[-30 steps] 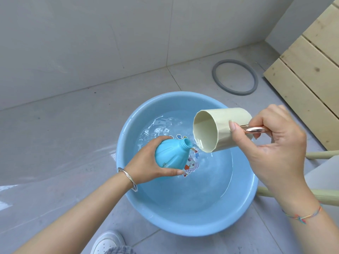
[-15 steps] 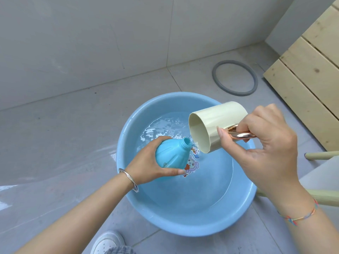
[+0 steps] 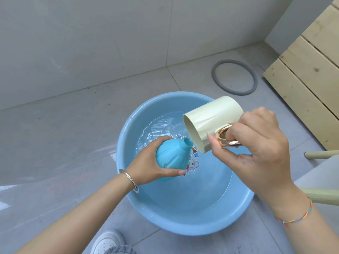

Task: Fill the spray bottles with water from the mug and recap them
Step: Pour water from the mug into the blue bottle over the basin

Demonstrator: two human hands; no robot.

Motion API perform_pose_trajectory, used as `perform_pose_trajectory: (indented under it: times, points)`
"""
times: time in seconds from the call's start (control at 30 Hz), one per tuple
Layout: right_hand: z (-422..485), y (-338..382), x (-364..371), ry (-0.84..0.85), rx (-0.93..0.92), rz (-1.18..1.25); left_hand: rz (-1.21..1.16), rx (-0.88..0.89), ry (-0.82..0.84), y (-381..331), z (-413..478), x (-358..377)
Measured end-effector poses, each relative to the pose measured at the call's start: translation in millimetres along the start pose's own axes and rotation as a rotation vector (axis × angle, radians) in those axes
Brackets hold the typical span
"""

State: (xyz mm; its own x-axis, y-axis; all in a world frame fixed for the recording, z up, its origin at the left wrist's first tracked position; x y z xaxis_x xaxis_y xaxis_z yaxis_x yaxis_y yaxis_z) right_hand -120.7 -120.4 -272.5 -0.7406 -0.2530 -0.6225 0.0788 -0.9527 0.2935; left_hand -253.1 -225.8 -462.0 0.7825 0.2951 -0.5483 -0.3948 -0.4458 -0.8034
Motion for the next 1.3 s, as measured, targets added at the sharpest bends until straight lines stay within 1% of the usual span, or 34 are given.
perform_pose_trajectory:
  times: [0.07,0.1,0.23,0.27,0.3,0.33,0.43,0.6,0.7,0.93,1.0,1.07,1.2,1.3]
  points:
    - [-3,-9,-5,-0.055,0.102,0.014,-0.027,0.001,0.002,0,-1,0]
    - [-6,-18,-8,-0.091,0.193,0.033,-0.045,-0.002,-0.001,1,-1,0]
    - [-44,-76,-4,-0.217,0.676,0.223,-0.103,-0.025,-0.021,4,-2,-2]
    - [-56,-88,2,-0.214,0.772,0.250,-0.117,-0.033,-0.025,5,-3,-3]
    - [-68,-98,10,-0.183,0.830,0.244,-0.128,-0.041,-0.030,6,-2,-3]
    - [-78,-104,18,-0.130,0.851,0.213,-0.135,-0.046,-0.037,7,-2,-3]
    - [-99,-111,41,0.030,0.819,0.133,-0.146,-0.054,-0.059,9,-2,-4]
    - [-121,-114,66,0.188,0.802,0.089,-0.171,-0.072,-0.090,8,-3,-6]
    - [-128,-115,75,0.250,0.794,0.068,-0.171,-0.083,-0.095,9,-3,-7]
    - [-136,-113,86,0.320,0.800,0.050,-0.172,-0.092,-0.090,9,-4,-6]
    - [-139,-114,86,0.327,0.827,0.045,-0.176,-0.087,-0.089,7,-4,-6]
    - [-142,-115,83,0.298,0.873,0.064,-0.187,-0.089,-0.091,7,-5,-6]
    - [-146,-124,63,0.122,1.031,0.172,-0.185,-0.084,-0.090,6,-5,-7]
    - [-143,-125,48,0.022,1.089,0.251,-0.173,-0.081,-0.096,6,-4,-8]
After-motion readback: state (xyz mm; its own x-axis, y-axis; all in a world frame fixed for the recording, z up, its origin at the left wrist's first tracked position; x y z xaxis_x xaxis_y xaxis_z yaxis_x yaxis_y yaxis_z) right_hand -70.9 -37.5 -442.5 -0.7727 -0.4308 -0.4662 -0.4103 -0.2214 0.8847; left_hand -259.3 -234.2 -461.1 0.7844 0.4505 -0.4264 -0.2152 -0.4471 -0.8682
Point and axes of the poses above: each hand's wrist, its own z-axis towards the middle knuckle, its own x-axis out of the palm, y = z × x, the point moved 7 cm from there along z, towards the middle knuckle, and after that the axes turned 9 degrees about z, right-handed, at the moved point
